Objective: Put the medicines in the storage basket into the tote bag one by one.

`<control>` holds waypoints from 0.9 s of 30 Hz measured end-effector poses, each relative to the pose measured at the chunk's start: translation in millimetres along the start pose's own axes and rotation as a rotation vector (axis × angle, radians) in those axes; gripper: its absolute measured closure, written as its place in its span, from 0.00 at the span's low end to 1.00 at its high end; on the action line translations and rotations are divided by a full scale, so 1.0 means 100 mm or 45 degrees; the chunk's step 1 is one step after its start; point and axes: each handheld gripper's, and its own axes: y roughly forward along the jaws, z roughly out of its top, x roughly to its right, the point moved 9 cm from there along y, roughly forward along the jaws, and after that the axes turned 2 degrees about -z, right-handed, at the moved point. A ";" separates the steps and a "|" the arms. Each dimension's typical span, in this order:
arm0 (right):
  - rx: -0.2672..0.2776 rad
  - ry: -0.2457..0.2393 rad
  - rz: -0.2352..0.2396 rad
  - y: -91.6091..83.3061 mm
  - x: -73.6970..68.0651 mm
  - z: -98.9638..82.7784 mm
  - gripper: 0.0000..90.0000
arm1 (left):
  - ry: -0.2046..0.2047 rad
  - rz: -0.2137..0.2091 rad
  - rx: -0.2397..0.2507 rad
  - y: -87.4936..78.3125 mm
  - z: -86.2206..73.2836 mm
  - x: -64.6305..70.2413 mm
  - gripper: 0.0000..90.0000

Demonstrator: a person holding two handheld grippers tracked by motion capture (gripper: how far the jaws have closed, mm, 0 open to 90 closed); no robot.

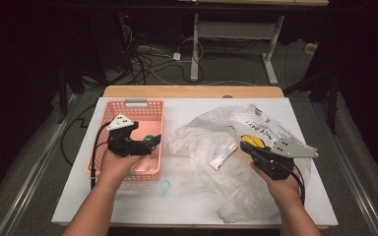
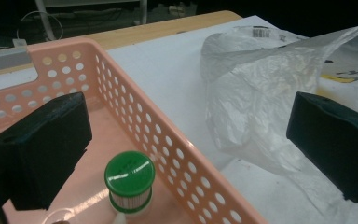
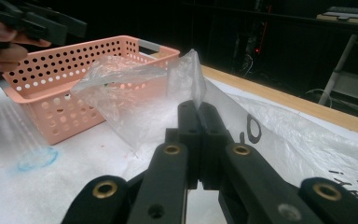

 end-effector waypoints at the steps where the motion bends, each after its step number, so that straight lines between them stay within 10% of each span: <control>1: 0.001 0.002 0.000 0.00 0.00 0.00 1.00 | 0.003 0.001 -0.009 0.03 0.01 -0.02 0.00; 15: 0.012 -0.001 -0.006 -0.04 0.02 0.03 1.00 | -0.036 0.066 -0.199 0.25 -0.10 -0.40 0.15; 27: 0.010 0.005 -0.005 -0.03 0.02 0.02 1.00 | -0.044 0.042 -0.407 0.30 -0.29 -0.44 0.26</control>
